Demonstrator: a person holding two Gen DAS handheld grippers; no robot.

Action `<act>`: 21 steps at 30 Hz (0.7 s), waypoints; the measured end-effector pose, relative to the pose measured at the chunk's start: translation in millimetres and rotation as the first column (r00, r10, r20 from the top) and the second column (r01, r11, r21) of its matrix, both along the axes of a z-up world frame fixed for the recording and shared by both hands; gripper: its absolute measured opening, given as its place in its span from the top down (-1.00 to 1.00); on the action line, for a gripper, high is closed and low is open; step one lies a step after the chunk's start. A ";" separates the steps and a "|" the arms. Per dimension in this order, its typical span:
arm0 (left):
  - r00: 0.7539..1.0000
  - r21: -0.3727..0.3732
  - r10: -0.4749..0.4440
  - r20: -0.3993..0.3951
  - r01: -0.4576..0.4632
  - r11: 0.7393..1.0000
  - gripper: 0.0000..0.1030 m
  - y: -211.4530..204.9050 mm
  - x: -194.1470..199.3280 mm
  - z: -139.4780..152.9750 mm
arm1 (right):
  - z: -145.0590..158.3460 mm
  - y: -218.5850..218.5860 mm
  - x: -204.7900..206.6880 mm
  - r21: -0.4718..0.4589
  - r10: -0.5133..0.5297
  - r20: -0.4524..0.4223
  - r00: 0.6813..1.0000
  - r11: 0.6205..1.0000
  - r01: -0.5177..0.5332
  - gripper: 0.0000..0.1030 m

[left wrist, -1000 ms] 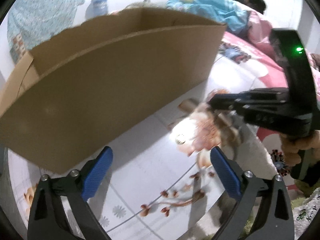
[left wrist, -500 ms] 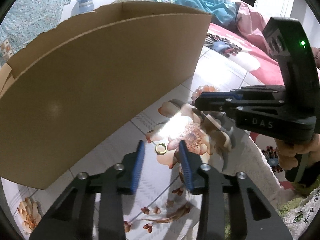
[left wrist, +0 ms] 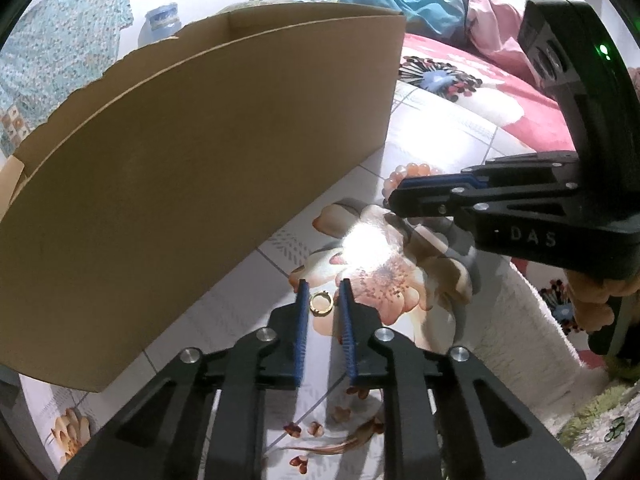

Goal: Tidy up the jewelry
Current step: 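Close the left tool on the small gold ring while the right tool holds the bracelet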

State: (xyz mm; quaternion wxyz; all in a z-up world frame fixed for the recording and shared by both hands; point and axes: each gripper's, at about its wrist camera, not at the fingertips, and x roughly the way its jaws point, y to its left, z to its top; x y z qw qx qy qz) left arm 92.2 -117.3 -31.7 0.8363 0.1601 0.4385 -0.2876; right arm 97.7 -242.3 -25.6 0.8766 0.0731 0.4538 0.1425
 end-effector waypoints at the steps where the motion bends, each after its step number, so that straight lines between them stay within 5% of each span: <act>1: 1.000 0.000 0.001 0.000 -0.001 1.000 0.78 -0.2 0.1 -0.1 | 0.1 0.1 0.1 0.001 0.000 0.000 1.000 1.000 0.000 0.86; 16: 1.000 -0.027 0.016 0.004 -0.016 1.000 0.80 11.0 -3.1 4.3 | 1.1 0.0 1.1 -0.008 0.003 -0.002 1.000 1.000 -0.003 0.86; 21: 1.000 -0.033 0.029 0.009 -0.029 0.999 0.80 16.6 -4.1 7.3 | 3.7 2.5 0.5 -0.031 0.016 0.002 1.000 0.999 -0.016 0.64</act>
